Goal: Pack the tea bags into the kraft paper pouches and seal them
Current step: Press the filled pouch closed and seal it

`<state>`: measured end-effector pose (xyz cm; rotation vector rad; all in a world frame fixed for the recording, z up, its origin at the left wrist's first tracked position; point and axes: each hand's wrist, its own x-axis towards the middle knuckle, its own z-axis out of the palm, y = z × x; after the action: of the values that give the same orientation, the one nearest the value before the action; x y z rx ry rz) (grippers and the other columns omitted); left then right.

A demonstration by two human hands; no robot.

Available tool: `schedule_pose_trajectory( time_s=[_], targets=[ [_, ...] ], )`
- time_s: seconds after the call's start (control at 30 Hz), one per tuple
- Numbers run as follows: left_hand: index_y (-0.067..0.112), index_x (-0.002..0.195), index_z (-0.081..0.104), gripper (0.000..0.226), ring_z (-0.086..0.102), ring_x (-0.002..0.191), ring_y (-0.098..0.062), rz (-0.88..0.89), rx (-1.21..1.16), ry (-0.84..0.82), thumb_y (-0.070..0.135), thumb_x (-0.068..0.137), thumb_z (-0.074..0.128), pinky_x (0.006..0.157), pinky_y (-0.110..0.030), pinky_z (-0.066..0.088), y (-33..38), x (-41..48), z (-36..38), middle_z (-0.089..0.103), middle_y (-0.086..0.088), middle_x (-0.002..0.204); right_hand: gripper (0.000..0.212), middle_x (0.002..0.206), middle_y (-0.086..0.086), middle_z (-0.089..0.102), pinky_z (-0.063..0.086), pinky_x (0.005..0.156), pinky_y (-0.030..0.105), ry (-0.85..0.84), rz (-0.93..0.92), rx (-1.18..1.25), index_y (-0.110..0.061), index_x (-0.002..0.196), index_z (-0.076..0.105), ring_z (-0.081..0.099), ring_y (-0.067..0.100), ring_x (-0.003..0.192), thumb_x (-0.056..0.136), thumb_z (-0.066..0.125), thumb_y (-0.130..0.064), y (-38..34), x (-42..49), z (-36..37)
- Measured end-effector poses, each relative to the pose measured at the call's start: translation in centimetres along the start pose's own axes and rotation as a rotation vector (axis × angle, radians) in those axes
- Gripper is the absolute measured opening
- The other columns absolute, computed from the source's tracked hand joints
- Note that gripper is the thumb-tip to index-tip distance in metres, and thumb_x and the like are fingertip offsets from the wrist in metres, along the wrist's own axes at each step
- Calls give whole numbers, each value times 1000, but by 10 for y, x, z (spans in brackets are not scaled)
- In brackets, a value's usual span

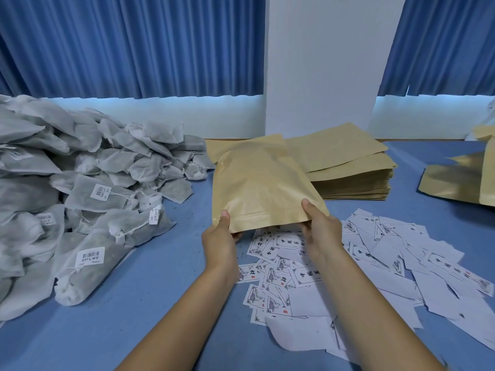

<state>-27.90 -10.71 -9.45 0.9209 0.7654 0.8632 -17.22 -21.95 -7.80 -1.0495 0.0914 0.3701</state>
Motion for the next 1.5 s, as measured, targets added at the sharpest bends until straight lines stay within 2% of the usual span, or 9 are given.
schedule_pose_trajectory(
  time_s=[0.17,0.33,0.43,0.53,0.73,0.93,1.07,1.17,1.5],
  targets=[
    [13,90,61,19,69,80,-16,-53,-145,29,32,95,58,84,-32,54,-1,3,-1,67,-2,92,9,87,4,69,52,58,16,-5,-56,-67,-12,80,65,65,15,80,88,66,-9,3,3,-3],
    [16,108,58,22,68,94,-17,-209,-264,-218,16,88,67,88,-34,54,-9,-3,5,68,-3,108,2,88,8,69,55,57,17,-122,-8,-108,-4,87,66,67,14,76,87,67,-6,6,4,-3],
    [16,101,58,18,68,93,-19,-114,-186,-160,6,88,65,73,-26,58,-7,1,5,68,-4,107,17,97,14,71,59,67,25,-320,85,-133,4,102,63,70,22,86,88,65,-6,4,4,-3],
    [16,97,59,16,68,90,-19,-6,-149,-110,5,88,65,61,-22,57,-4,7,-1,68,-5,105,11,88,14,73,57,59,23,-465,123,-165,5,98,62,72,23,73,88,61,0,7,1,-2],
    [7,113,58,19,69,96,-20,-102,-316,-246,5,94,55,81,-36,58,-9,2,7,67,-11,113,21,96,10,71,58,60,23,-483,106,-353,1,108,61,69,19,77,88,63,-1,4,1,-1],
    [-6,120,52,27,70,86,-11,5,-335,-271,-7,94,49,66,-18,56,21,5,5,62,-18,120,31,101,9,68,59,60,26,-574,60,-346,-1,121,55,66,19,79,91,60,-7,-6,-18,14],
    [-8,129,48,37,66,104,-23,-16,-312,-474,-6,92,50,76,-27,57,31,-12,22,61,-21,123,34,106,1,67,53,50,26,-503,-126,-254,-23,122,52,68,13,79,94,54,-4,-32,-28,13],
    [-5,133,45,40,62,107,-27,-51,-273,-614,-6,94,46,90,-45,52,29,-34,59,59,-20,127,39,114,7,63,51,48,27,-411,-249,-208,-22,127,49,66,19,88,94,50,1,-54,-30,-13],
    [-13,128,47,35,63,99,-27,-269,-18,-797,-1,96,46,78,-33,53,-58,-137,200,59,-22,123,31,95,5,67,44,43,24,77,-420,-163,-23,111,58,61,18,70,91,51,-1,-130,-24,-179]
  ],
)
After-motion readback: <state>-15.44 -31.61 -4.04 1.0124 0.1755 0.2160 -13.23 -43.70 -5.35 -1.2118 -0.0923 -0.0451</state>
